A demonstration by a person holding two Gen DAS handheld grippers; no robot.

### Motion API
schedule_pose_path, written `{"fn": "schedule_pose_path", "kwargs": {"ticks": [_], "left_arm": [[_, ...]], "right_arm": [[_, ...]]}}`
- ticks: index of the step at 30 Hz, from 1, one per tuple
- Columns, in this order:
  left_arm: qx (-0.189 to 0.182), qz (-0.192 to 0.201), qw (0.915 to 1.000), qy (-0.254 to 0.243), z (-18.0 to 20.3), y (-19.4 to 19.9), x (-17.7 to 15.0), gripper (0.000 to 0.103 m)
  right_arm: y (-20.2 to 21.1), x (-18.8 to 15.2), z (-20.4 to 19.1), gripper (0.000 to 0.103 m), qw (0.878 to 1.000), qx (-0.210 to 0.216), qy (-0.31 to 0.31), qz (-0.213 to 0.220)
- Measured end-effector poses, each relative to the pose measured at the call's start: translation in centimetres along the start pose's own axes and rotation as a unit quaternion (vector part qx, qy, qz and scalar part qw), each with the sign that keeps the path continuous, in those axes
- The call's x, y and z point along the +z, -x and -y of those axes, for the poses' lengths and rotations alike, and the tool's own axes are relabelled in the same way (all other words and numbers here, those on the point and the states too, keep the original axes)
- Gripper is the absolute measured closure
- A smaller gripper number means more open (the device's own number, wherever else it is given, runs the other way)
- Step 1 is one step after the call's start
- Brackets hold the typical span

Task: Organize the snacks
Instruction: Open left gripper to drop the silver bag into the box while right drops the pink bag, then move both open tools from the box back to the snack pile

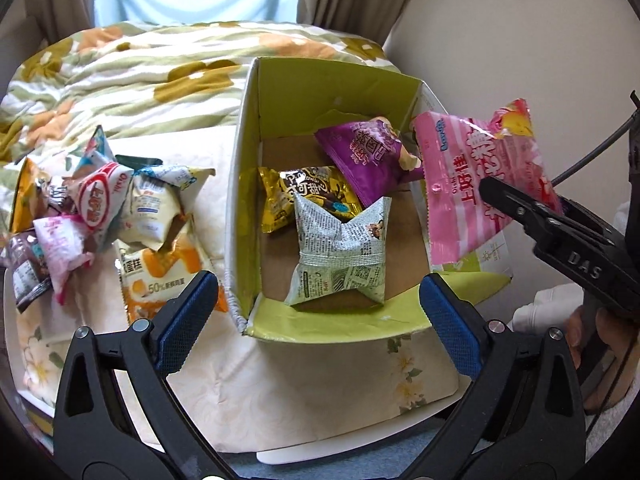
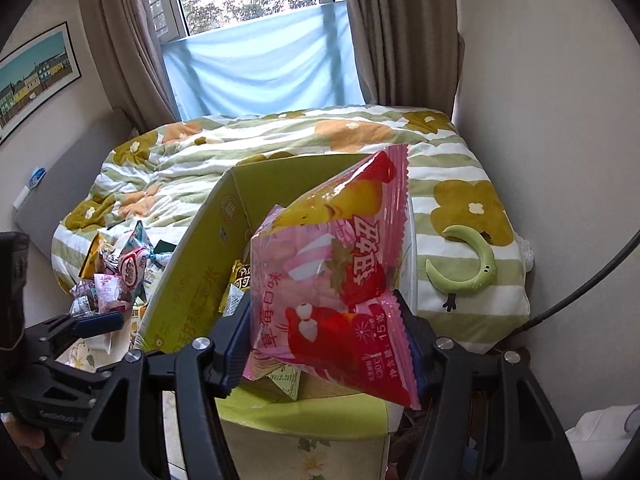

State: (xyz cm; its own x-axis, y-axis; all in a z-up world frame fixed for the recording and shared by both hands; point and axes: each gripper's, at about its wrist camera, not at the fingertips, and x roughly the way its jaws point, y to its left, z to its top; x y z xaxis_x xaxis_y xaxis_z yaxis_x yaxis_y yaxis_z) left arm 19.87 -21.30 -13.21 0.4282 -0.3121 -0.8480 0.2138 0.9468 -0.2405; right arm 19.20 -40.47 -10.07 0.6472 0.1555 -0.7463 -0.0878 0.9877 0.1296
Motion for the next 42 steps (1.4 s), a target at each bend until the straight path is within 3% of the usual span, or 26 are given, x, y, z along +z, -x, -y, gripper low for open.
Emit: {"fn": "schedule_pose_path", "kwargs": {"ticks": [8,9,10,12,20,28,35,42], "left_arm": [[0.007,-0.001,0.9999,0.012,-0.3,0.3,-0.9,0.003],[0.006,-0.003,0.9999,0.013,-0.3,0.2,-1.0,0.003],[0.006,-0.004,0.9999,0.013,-0.3,0.1,-1.1,0.003],[0.006,-0.004,0.9999,0.013,-0.2,0.1,-1.3,0.003],[0.004,-0.003,0.9999,0.014,0.0,0.6,-2.0,0.003],[0.023,0.029,0.9993,0.012,-0.7,4.1,-1.8,0.003],[0.062,0.063,0.9953,0.039,-4.0,8.8,-2.2,0.003],[0.093,0.08,0.9888,0.085,-10.2,12.2,-3.6,0.003]], "right_arm": [[-2.7,-1.1,-1.0,0.04,0.995,-0.076,0.046,-0.037],[-3.0,-1.3,-0.8,0.034,0.995,-0.074,0.048,-0.042],[-3.3,-1.5,-0.7,0.017,0.996,-0.067,0.046,-0.044],[-3.0,-2.0,-0.3,0.0,0.997,-0.057,0.037,-0.036],[-1.2,-2.4,0.2,0.001,0.998,-0.049,0.026,-0.008],[1.7,-1.1,-1.7,0.0,0.999,-0.029,0.036,0.022],[3.7,0.4,-5.3,0.0,0.996,0.039,0.057,0.05],[4.0,0.7,-10.1,0.0,0.991,0.103,0.061,0.063]]}}
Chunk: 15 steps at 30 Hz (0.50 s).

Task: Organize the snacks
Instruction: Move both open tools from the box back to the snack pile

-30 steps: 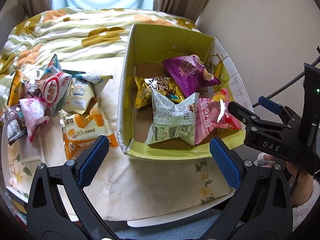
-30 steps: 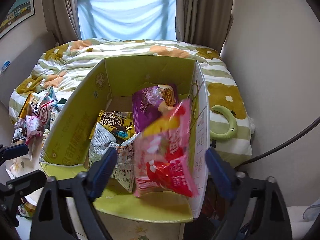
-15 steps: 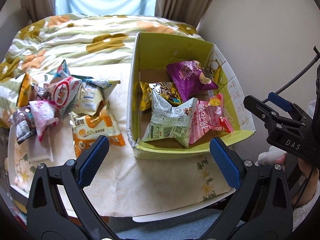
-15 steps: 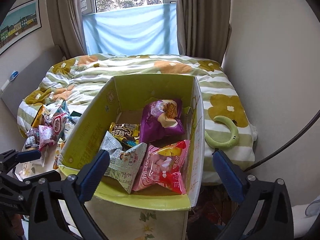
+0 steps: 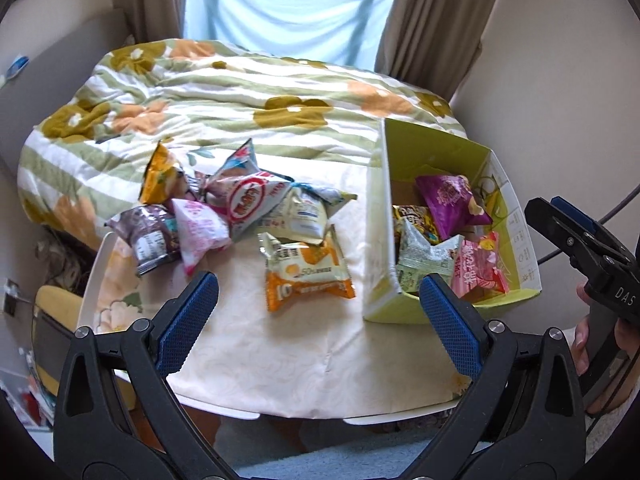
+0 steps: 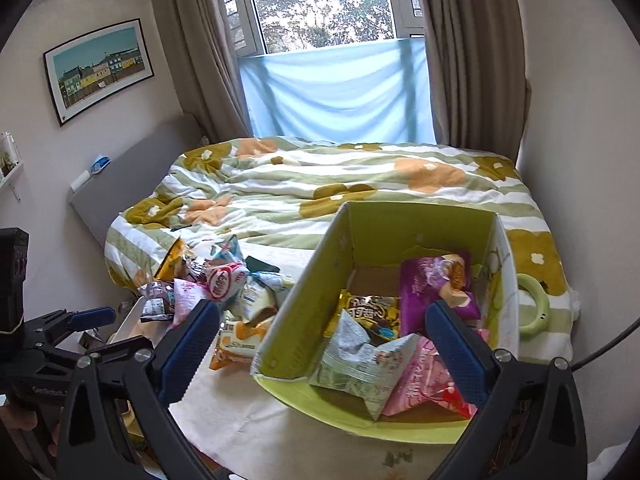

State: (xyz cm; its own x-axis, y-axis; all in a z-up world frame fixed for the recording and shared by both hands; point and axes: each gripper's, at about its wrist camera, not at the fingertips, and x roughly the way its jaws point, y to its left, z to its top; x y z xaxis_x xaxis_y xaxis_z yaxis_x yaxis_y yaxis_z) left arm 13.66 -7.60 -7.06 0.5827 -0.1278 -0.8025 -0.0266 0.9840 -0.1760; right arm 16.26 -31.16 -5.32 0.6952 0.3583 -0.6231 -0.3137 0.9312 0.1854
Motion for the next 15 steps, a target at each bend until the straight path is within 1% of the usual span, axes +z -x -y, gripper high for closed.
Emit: {"fn": "schedule_pose_path", "kwargs": {"ticks": [4,7,11,15], "left_arm": [[0.01,-0.001,0.9997,0.023,-4.8,0.4,0.2,0.003],[0.014,-0.013,0.9991,0.038,-8.9,0.0,0.6,0.003],[0.006,-0.032,0.9975,0.062,-14.4,-1.3,1.6,0.003],[-0.006,-0.056,0.9955,0.076,-19.1,-3.4,2.6,0.003]], "right_arm": [[-1.3,0.3,-3.1,0.0,1.0,0.016,0.005,0.001],[-2.9,0.4,-5.4,0.0,1.0,0.03,0.001,-0.004],[-5.6,0.7,-9.0,0.0,0.999,0.037,-0.002,-0.021],[-8.9,0.7,-12.5,0.0,0.998,0.041,-0.002,-0.042]]}}
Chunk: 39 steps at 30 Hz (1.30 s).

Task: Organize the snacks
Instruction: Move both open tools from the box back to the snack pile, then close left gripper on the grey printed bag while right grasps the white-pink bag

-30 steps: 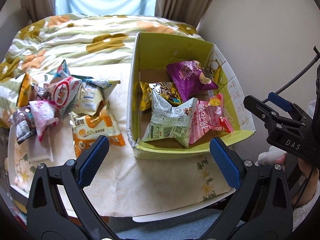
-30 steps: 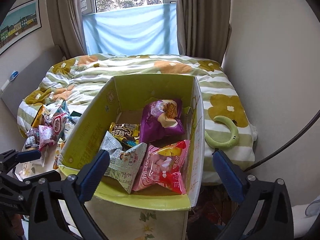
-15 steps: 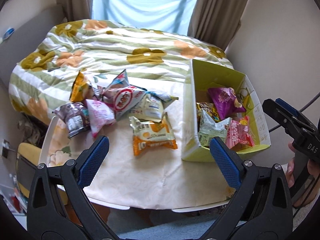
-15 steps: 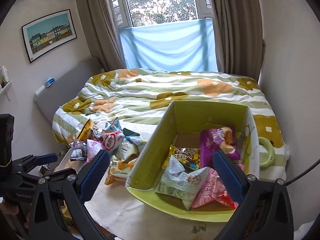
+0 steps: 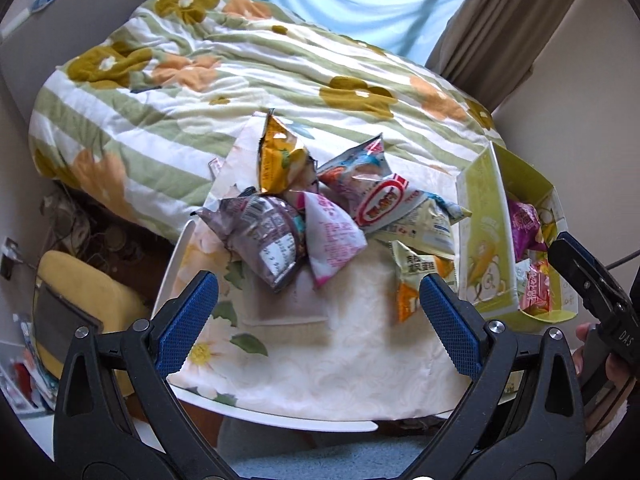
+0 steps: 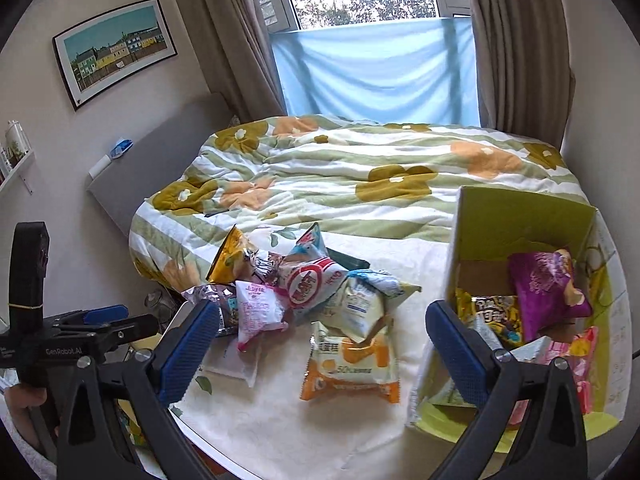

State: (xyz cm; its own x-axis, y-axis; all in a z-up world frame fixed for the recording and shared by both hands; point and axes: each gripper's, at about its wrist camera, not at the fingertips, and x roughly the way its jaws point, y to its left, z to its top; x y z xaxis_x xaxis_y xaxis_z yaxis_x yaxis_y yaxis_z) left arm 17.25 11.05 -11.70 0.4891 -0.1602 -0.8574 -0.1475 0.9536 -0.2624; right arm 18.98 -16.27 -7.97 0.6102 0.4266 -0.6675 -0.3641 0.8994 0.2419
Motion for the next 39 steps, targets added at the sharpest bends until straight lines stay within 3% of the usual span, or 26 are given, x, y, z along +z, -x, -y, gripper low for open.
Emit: {"fn": "schedule_pose_path", "kwargs": {"ticks": [7,14,24,30,33,35,39], "left_arm": [[-0.053,-0.069,0.9961,0.016,-5.5,-5.9,2.3,0.003],[-0.107,-0.127,0.9857,0.031,-7.4,-12.7,3.5,0.003],[-0.11,-0.158,0.9808,0.034,-8.2,-17.9,4.6,0.003],[-0.109,-0.155,0.9813,0.036,-9.1,-18.5,5.3,0.003],[-0.099,-0.152,0.9829,0.033,-9.4,-18.7,5.5,0.012],[-0.091,-0.153,0.9836,0.027,-9.5,-18.8,5.7,0.023],[-0.084,-0.152,0.9846,0.022,-9.7,-18.9,5.9,0.029]], "right_arm": [[-6.6,-0.2,-4.3,0.0,0.999,0.004,-0.022,-0.041],[-11.9,-1.3,-5.4,0.0,0.995,-0.008,-0.059,-0.084],[-15.1,-2.7,-5.7,0.0,0.99,-0.051,-0.061,-0.118],[-17.4,-2.7,-6.5,0.0,0.991,-0.037,-0.022,-0.13],[-18.6,-2.8,-7.1,0.0,0.99,-0.026,-0.005,-0.137],[-19.4,-3.0,-7.5,0.0,0.989,-0.024,0.007,-0.143],[-20.7,-3.3,-7.9,0.0,0.988,-0.02,0.023,-0.154]]}}
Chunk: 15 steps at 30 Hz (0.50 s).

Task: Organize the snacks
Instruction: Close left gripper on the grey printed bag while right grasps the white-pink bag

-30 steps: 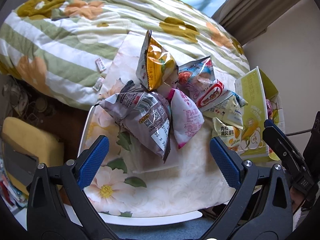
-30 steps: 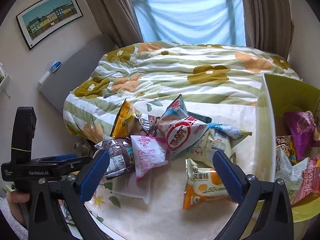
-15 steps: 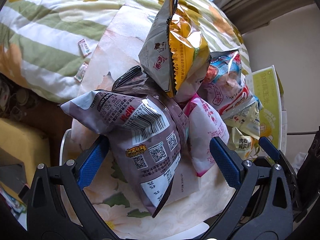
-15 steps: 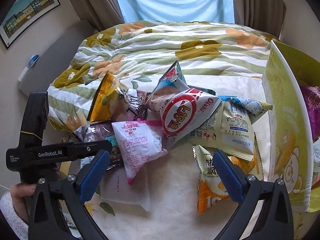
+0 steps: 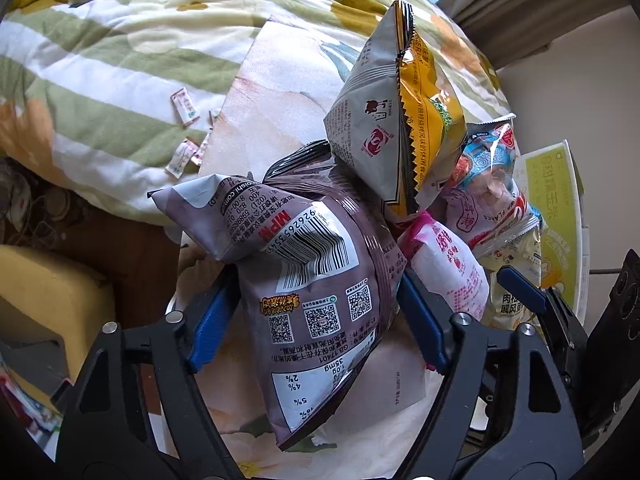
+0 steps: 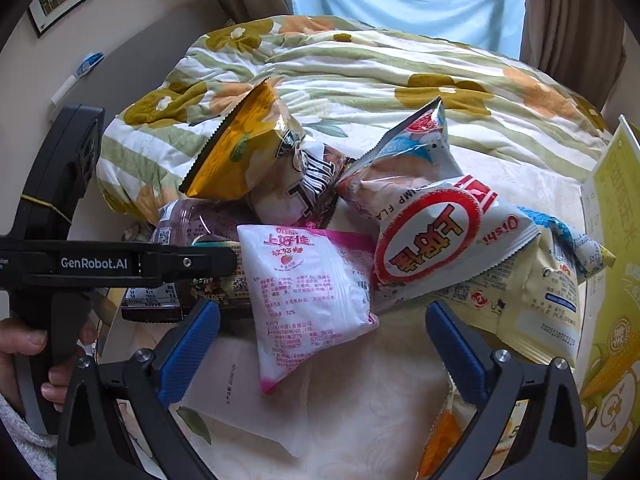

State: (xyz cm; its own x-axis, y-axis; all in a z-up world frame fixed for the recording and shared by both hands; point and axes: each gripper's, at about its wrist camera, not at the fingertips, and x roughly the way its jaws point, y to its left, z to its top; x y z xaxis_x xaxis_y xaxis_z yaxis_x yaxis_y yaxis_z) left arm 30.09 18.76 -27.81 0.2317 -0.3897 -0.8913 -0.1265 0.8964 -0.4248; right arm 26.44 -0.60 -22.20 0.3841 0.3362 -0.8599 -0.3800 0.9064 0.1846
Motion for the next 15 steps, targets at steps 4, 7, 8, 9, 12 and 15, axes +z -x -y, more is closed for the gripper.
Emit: {"fn": "schedule_pose_path", "kwargs": {"ticks": [4,7,8,9,12,15], "left_arm": [[0.015,0.005,0.9997,-0.02,0.6,0.1,0.0,0.033],[0.021,0.007,0.9993,-0.03,0.9,0.4,-0.2,0.036],[0.024,0.007,0.9991,-0.035,1.0,0.4,-0.3,0.036],[0.028,0.008,0.9988,-0.04,1.1,0.5,-0.3,0.037],[0.038,0.009,0.9978,-0.054,1.4,0.8,-0.6,0.037],[0.043,0.011,0.9971,-0.063,1.5,1.0,-0.9,0.038]], "right_arm": [[-0.9,0.0,-0.3,0.002,1.0,-0.002,0.012,-0.004],[-1.6,0.1,-0.4,0.007,1.0,-0.003,0.018,-0.008],[-1.8,0.1,-0.5,0.009,1.0,-0.004,0.021,-0.01],[-2.1,0.1,-0.6,0.01,1.0,-0.005,0.024,-0.011],[-2.6,0.0,-0.9,0.013,0.999,-0.012,0.036,-0.016],[-3.2,0.0,-1.0,0.018,0.999,-0.013,0.04,-0.019]]}}
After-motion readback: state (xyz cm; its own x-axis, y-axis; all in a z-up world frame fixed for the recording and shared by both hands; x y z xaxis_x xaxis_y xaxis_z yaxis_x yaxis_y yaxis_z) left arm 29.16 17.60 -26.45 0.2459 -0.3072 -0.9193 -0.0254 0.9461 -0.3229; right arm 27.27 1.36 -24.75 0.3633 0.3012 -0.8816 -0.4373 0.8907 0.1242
